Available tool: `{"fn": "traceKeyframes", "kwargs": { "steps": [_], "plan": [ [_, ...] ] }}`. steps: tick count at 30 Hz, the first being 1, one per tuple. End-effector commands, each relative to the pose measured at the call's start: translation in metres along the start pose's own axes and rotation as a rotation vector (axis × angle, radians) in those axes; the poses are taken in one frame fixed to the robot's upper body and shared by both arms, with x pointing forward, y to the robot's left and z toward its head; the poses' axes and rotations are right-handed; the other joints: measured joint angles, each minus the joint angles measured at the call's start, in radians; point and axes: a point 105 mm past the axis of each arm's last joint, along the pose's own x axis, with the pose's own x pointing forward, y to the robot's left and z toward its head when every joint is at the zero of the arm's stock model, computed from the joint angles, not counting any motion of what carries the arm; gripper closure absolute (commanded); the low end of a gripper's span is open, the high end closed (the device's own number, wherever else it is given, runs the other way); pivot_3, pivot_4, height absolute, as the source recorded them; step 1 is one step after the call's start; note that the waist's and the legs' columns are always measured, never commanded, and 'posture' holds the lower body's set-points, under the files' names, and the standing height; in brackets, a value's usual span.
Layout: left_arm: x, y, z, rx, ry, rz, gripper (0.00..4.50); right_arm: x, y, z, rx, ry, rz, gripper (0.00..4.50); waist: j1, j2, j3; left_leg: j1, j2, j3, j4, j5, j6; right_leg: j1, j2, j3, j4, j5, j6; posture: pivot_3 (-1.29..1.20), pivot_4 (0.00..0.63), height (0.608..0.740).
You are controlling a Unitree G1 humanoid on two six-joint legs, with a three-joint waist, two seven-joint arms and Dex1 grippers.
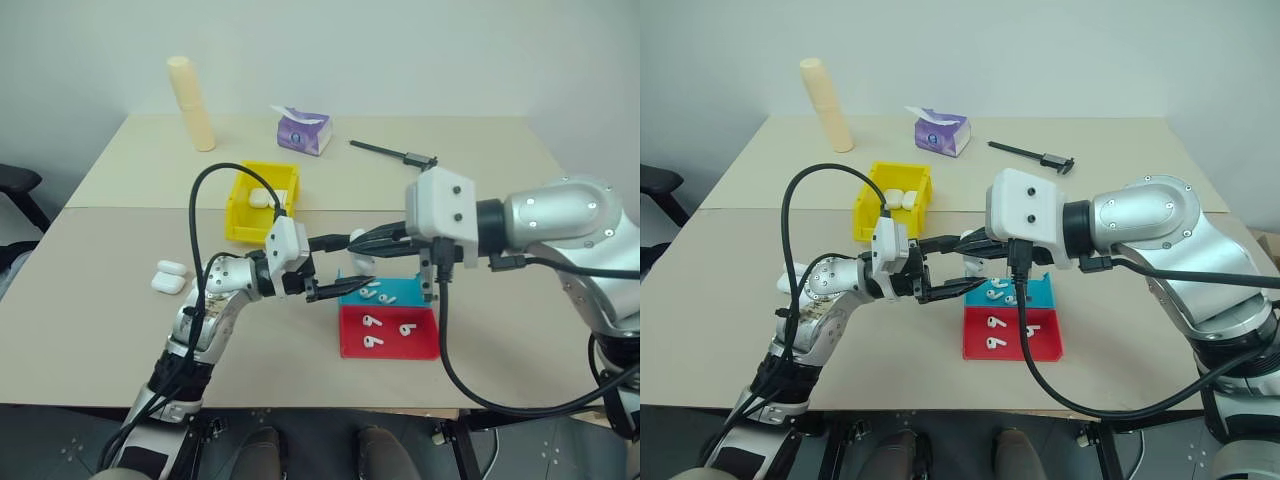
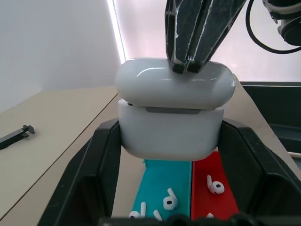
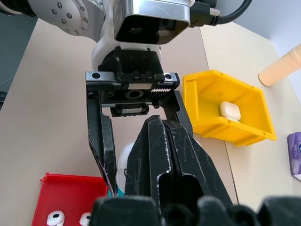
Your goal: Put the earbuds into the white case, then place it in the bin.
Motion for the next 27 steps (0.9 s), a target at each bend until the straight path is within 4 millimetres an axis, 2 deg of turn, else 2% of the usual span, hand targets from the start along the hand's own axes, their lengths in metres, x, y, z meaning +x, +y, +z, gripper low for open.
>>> {"fn": "traceKeyframes", "kwargs": {
  "steps": [1,4,12,14,17,21,25,27],
  "plan": [
    [0.001,0.001,0.027,0.068,-0.095,-0.003,1.72,-0.003,-0.003,-0.012,0.014,0.060,-0.021,4.47,0.000,0.000,0.000,0.000,0.000,0.000,0.000,0.000,0.000,0.000,0.000,0.000,0.000,0.000,0.000,0.00,0.150,0.740],
    [0.000,0.001,0.027,0.072,-0.098,0.002,1.72,-0.004,-0.003,-0.016,0.027,0.074,-0.026,4.47,0.000,0.000,0.000,0.000,0.000,0.000,0.000,0.000,0.000,0.000,0.000,0.000,0.000,0.000,0.000,0.00,0.150,0.740],
    [-0.008,0.004,0.028,0.085,-0.117,0.050,1.72,-0.021,-0.017,0.013,0.052,-0.115,-0.102,4.47,-0.001,0.000,0.000,0.000,0.000,0.000,0.000,0.000,0.000,0.000,0.000,0.000,0.000,0.000,0.000,0.00,0.150,0.740],
    [-0.013,0.015,0.035,0.117,-0.156,0.150,1.72,-0.034,-0.021,0.023,0.082,-0.226,-0.146,4.47,0.001,0.000,0.000,0.000,0.000,0.000,0.000,0.000,0.000,0.000,0.000,0.000,0.000,0.000,0.000,0.00,0.150,0.740],
    [-0.021,0.041,0.044,0.165,-0.157,0.367,1.72,-0.046,-0.026,0.022,0.139,-0.278,-0.232,4.47,0.006,0.000,0.000,0.000,0.000,0.000,0.000,0.000,0.000,0.001,-0.001,0.000,0.000,0.000,0.000,0.00,0.150,0.740],
    [-0.040,0.096,0.053,0.111,-0.117,0.735,1.72,-0.050,-0.022,-0.001,0.222,-0.245,-0.302,4.47,0.019,0.000,0.000,0.001,-0.001,-0.001,0.001,0.000,0.000,0.002,-0.001,-0.001,0.000,0.001,0.001,0.00,0.150,0.740],
    [-0.067,0.147,0.033,0.092,0.103,1.021,1.72,-0.041,-0.011,-0.029,0.287,-0.155,-0.313,4.47,0.017,0.000,0.000,0.000,-0.001,-0.001,0.001,0.000,0.000,0.002,-0.001,-0.001,0.000,0.001,0.001,0.00,0.150,0.740],
    [-0.077,0.166,0.017,0.063,0.202,1.125,1.72,-0.036,-0.006,-0.039,0.304,-0.116,-0.305,4.47,0.016,0.000,0.000,0.000,-0.001,-0.001,0.001,0.000,0.000,0.001,-0.001,0.000,0.000,0.001,0.001,0.00,0.150,0.740]
  ]
}}
